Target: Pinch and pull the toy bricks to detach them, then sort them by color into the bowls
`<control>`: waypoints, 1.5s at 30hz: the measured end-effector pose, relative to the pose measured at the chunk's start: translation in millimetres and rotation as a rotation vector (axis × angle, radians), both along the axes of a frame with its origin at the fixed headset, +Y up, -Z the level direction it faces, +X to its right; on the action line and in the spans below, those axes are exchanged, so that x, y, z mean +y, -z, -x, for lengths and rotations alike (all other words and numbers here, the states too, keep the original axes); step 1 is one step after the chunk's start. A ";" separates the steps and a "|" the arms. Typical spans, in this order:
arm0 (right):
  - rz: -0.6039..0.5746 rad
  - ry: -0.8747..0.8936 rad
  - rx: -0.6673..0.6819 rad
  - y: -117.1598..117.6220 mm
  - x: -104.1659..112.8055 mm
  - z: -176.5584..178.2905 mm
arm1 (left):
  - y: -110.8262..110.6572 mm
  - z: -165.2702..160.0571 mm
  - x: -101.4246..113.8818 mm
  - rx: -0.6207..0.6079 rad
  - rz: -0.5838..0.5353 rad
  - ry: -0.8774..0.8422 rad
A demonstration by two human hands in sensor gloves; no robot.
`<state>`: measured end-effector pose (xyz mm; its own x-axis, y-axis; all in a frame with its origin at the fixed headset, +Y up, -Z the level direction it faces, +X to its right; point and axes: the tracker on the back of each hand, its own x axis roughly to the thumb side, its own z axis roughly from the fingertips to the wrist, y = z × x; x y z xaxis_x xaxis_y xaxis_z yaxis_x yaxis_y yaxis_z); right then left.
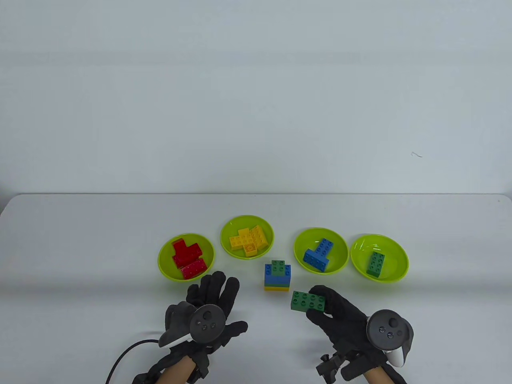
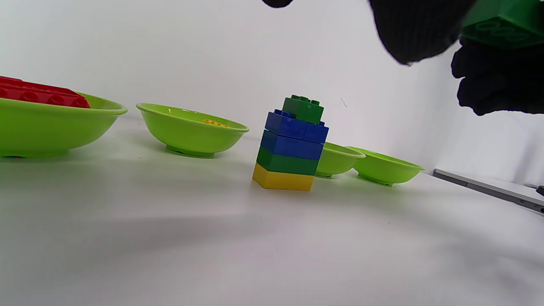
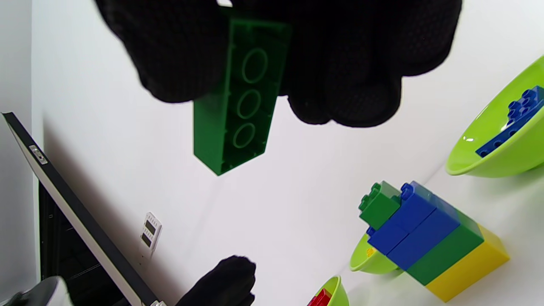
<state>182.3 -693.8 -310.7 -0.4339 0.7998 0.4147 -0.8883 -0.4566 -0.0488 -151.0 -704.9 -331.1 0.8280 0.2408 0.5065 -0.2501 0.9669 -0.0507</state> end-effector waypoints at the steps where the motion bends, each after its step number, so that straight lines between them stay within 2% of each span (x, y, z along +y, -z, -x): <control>1: 0.000 -0.011 -0.023 2.2 2.7 -4.0 | -0.1 1.2 0.8 0.001 -0.003 -0.006; 5: -0.011 -0.064 -0.171 20.5 12.6 -25.1 | -0.4 3.9 4.1 0.006 -0.020 -0.027; 10: 0.057 -0.172 -0.353 53.4 13.6 -56.0 | -1.0 4.0 4.1 0.003 -0.024 -0.032; 16: 0.144 -0.425 -0.586 92.1 0.5 -94.0 | -1.1 1.4 2.9 -0.008 -0.022 -0.035; 23: 0.245 -0.538 -0.693 112.8 -21.7 -103.9 | -1.1 -1.8 2.4 -0.018 -0.022 -0.035; 31: 0.342 -0.627 -0.708 128.0 -36.4 -98.3 | -0.1 -1.5 2.5 -0.019 -0.015 -0.045; 35: 0.305 -0.639 -0.710 123.5 -31.5 -96.7 | -0.3 -1.1 2.5 -0.018 -0.010 -0.039; 40: 0.225 -0.590 -0.527 105.0 -7.4 -82.0 | 0.0 -1.7 2.1 -0.021 -0.004 -0.037; 45: 0.109 -0.576 -0.319 63.8 20.7 -48.1 | 1.0 -3.4 1.9 -0.025 0.001 -0.027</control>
<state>230.4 -673.1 -374.5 -0.8925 0.4335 0.1248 -0.4505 -0.8711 -0.1955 -147.6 -703.0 -332.1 0.8081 0.2630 0.5271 -0.2743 0.9599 -0.0583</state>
